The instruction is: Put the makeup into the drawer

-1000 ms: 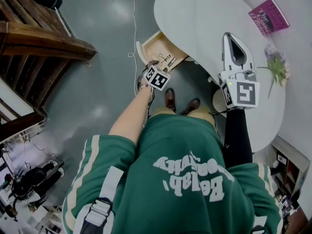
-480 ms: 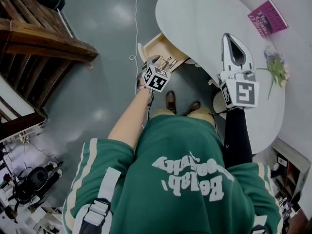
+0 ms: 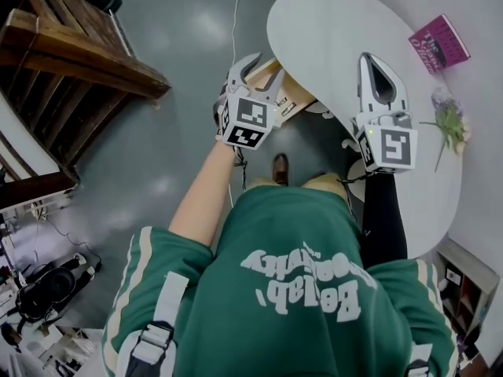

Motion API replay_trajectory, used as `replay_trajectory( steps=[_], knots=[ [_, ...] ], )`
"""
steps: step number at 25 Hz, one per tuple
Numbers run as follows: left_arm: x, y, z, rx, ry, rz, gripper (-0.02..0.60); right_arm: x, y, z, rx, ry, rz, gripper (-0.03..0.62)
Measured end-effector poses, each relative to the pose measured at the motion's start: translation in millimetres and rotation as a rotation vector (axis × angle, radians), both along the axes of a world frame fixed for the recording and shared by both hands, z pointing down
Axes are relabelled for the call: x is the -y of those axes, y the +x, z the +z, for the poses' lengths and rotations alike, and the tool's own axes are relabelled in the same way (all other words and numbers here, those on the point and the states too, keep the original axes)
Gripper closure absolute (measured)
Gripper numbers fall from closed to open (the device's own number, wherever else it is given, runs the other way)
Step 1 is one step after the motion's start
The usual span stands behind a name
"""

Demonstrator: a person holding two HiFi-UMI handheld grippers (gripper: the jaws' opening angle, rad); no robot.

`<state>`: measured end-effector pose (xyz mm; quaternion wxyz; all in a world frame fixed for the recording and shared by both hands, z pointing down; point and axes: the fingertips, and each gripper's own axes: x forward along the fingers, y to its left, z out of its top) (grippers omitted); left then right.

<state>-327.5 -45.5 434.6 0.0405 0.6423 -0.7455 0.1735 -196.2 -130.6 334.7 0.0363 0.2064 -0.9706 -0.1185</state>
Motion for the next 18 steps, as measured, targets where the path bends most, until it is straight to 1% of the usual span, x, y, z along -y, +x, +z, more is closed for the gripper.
replay_trajectory(
  steps=[3, 7, 9, 15, 16, 18],
  knots=[
    [-10, -5, -55, 0.007, 0.112, -0.027, 0.371, -7, -9, -6, 0.012, 0.007, -0.019, 0.585],
    [-21, -7, -102, 0.041, 0.220, -0.057, 0.371, -10, -15, -10, 0.024, 0.015, -0.035, 0.585],
    [-24, -7, -113, 0.052, 0.246, -0.060, 0.371, -12, -16, -10, 0.025, 0.014, -0.040, 0.585],
    [-24, -6, -121, 0.057, 0.268, -0.049, 0.373, -15, -21, -13, 0.019, 0.020, -0.045, 0.585],
    [-25, -6, -123, 0.059, 0.273, -0.055, 0.396, -15, -21, -13, 0.017, 0.020, -0.046, 0.585],
    [-26, -9, -126, 0.071, 0.293, -0.080, 0.493, -15, -21, -13, 0.015, 0.020, -0.045, 0.585]
  ],
)
